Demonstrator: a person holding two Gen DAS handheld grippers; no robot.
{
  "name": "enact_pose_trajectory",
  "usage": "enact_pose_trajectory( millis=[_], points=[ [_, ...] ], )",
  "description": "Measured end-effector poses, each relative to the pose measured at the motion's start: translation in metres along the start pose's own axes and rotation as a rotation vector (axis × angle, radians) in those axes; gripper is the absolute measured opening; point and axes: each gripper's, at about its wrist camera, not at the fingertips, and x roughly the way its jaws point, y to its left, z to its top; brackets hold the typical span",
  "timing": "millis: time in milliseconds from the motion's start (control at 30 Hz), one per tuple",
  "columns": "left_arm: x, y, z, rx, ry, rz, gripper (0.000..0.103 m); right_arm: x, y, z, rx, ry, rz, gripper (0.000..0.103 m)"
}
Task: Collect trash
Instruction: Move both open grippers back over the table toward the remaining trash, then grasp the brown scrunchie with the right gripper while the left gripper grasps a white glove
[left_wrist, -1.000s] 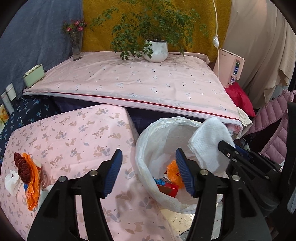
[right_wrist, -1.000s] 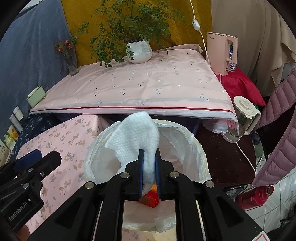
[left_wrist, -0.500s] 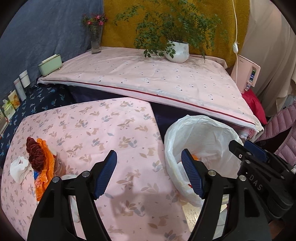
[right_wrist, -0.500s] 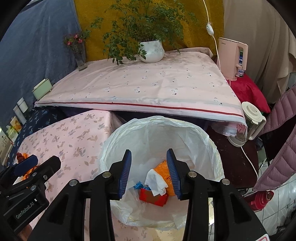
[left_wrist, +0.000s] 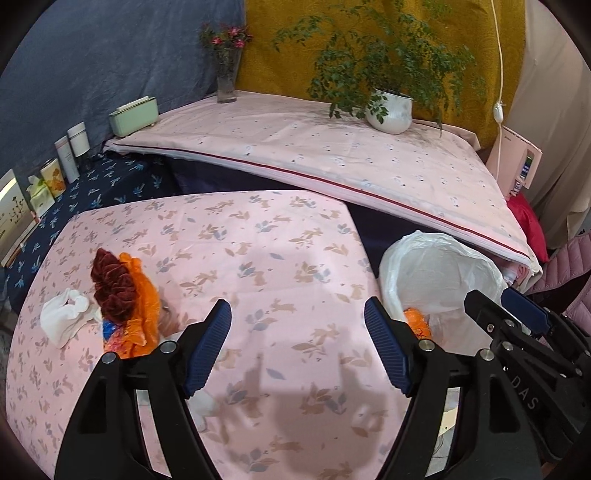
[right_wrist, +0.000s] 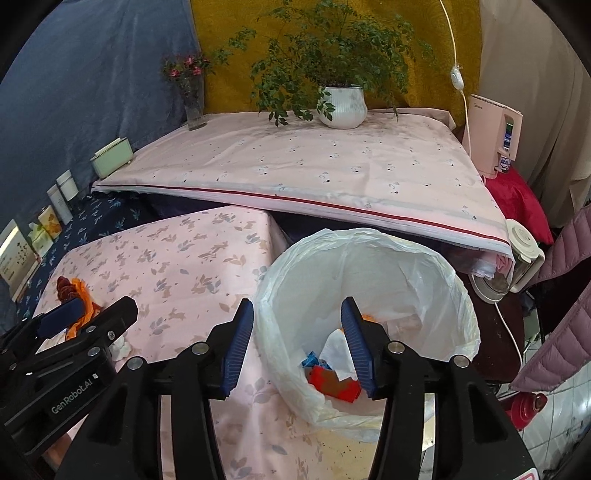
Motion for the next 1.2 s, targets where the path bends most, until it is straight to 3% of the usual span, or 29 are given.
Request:
enact_pose_trajectory(
  millis=[167, 533, 967, 1200],
  points=[
    [-0.003, 0.029, -0.005, -0.043, 0.006, 0.031, 0.071, -0.002, 0.028, -0.007, -0.032, 0.008, 0.03, 0.049],
    [-0.009, 0.111, -0.028, -0.167, 0.023, 0.128, 0.086, -0.003, 0.097, -0.027, -0.113, 0.033, 0.103, 0.056],
    [-0.006, 0.239, -0.051, -0.321, 0.057, 0.266, 0.086, 0.007, 0.171, -0.038, -0.176, 0.073, 0.183, 0.056],
    [0.007, 0.295, -0.057, -0.332, 0.081, 0.303, 0.086, 0.02, 0.219, -0.034, -0.235, 0.08, 0.219, 0.056]
  ],
)
